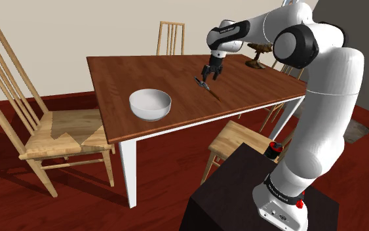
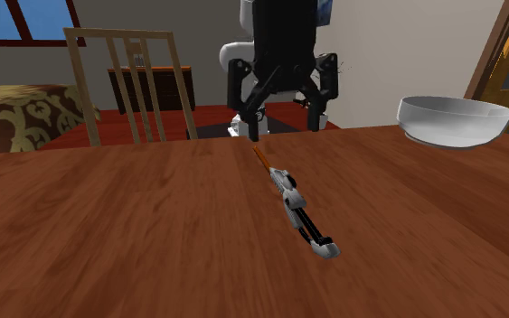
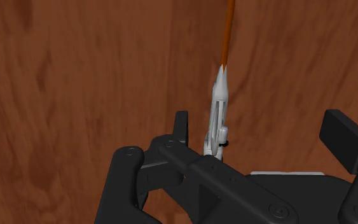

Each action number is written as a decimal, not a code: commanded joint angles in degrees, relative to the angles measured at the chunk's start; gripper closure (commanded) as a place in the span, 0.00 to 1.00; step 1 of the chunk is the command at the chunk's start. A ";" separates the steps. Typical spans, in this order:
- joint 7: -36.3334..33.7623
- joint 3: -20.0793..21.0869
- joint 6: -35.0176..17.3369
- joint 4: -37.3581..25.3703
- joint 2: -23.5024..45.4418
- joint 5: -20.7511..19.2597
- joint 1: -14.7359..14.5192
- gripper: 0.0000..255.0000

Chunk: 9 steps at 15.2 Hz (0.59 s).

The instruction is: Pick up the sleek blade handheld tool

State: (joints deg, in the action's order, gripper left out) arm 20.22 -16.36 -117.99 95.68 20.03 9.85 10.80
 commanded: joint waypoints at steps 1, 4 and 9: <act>1.34 0.33 0.31 -5.43 4.77 2.18 1.60 0.00; 1.76 0.59 -0.80 -5.86 6.26 2.79 2.04 0.00; 2.34 0.90 -3.96 -3.98 7.61 3.41 2.12 0.00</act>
State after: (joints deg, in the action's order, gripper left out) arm 22.38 -15.54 -121.17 91.30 27.26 13.09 12.88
